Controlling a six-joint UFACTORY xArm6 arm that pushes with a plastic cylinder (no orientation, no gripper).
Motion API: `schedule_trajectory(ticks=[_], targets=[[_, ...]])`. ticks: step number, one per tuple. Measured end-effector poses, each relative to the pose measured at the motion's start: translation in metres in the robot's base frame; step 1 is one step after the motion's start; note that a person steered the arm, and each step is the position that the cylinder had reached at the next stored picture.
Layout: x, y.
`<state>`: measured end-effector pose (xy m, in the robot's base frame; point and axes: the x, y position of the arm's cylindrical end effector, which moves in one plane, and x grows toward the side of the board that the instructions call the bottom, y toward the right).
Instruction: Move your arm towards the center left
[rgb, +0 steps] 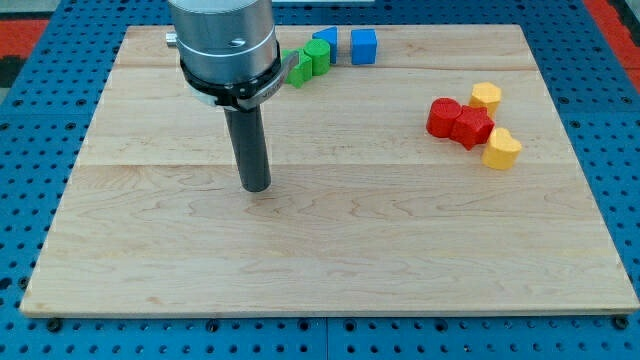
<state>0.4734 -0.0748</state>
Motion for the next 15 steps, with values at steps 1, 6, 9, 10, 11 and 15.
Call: schedule_trajectory(ticks=[1,6,9,10,11,15], targets=[[0.0,0.0],[0.015,0.0],[0.037,0.026],[0.038,0.034],[0.038,0.037],[-0.047,-0.077]])
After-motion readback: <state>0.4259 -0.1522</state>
